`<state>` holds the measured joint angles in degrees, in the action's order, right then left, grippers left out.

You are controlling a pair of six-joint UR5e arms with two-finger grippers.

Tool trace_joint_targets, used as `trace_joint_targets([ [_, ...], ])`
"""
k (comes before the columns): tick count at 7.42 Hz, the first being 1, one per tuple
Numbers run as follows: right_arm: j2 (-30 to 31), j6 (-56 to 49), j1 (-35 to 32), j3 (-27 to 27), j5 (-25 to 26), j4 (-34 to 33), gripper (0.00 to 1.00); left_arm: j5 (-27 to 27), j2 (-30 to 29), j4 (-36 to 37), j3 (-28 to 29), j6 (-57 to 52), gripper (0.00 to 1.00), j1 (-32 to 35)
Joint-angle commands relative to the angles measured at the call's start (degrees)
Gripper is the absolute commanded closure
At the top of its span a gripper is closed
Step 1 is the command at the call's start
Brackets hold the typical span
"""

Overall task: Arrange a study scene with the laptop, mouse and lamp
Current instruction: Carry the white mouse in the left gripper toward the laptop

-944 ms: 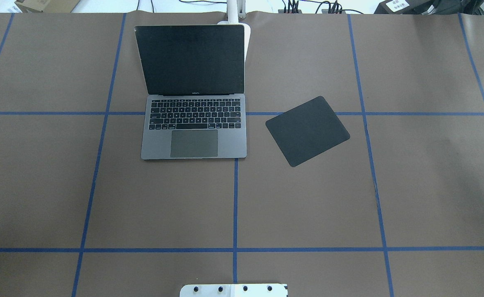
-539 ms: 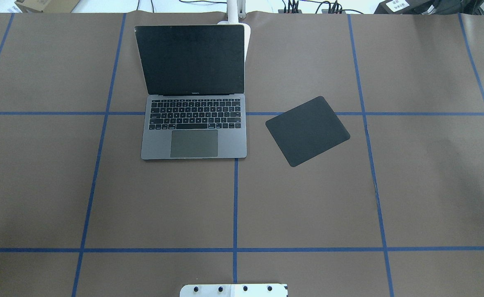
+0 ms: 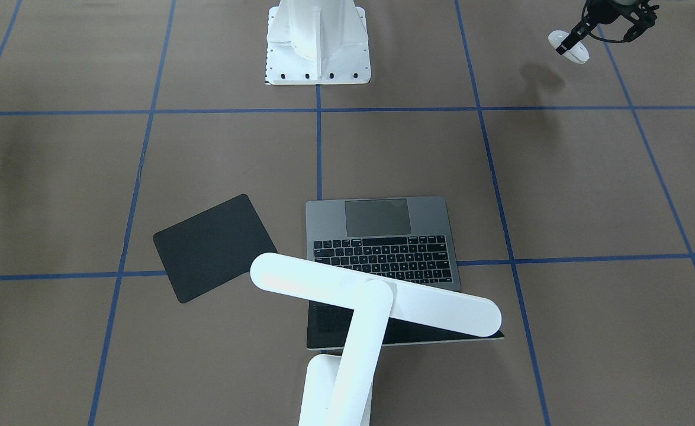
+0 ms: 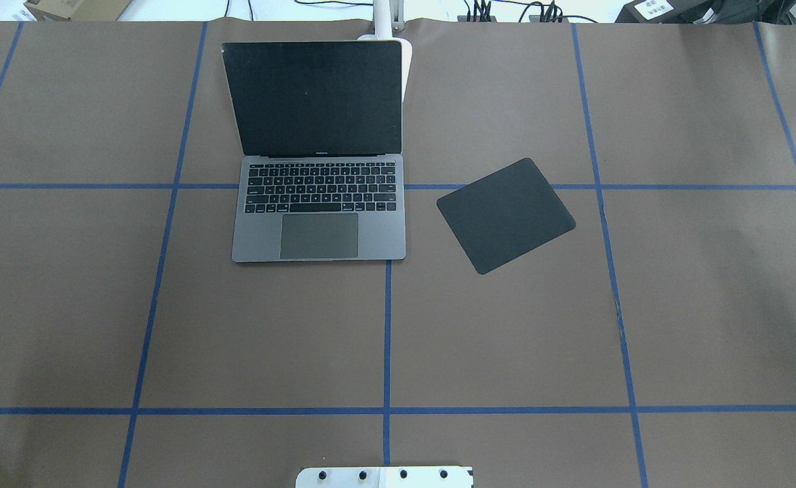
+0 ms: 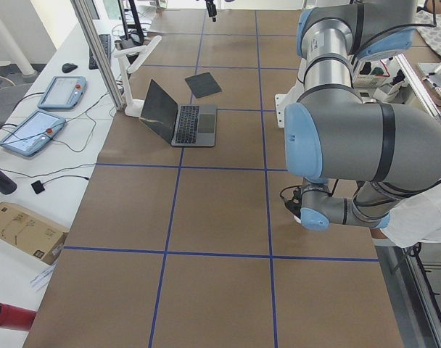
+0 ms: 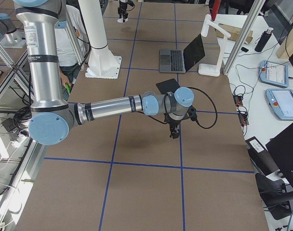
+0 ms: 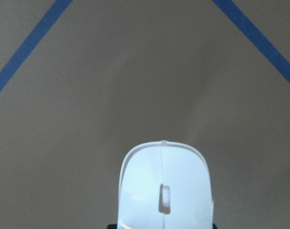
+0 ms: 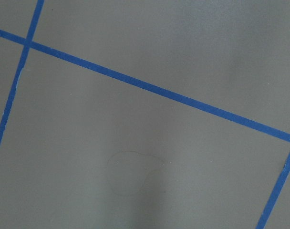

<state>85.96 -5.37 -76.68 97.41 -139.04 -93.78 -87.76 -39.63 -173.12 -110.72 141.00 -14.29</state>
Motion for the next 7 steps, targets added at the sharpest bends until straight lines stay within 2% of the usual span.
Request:
trace_joint_targets([
  [1, 0.0, 0.0, 0.5, -0.2, -0.1, 0.0, 0.01, -0.4, -0.4, 1.9, -2.0, -6.1, 0.68, 0.5],
  [3, -0.1, 0.0, 1.1, -0.6, -0.2, -0.1, 0.01, -2.6, -0.5, 4.9, -4.6, -15.5, 0.68, 3.7],
  [6, -0.3, 0.1, 1.6, -1.4, -0.4, 0.0, 0.01, -10.8, -9.0, 12.2, -4.6, -28.2, 0.68, 16.1],
  [7, -0.3, 0.1, 1.6, -1.4, -0.4, 0.0, 0.01, -13.3, -12.4, 16.3, -4.7, -29.2, 0.68, 19.5],
])
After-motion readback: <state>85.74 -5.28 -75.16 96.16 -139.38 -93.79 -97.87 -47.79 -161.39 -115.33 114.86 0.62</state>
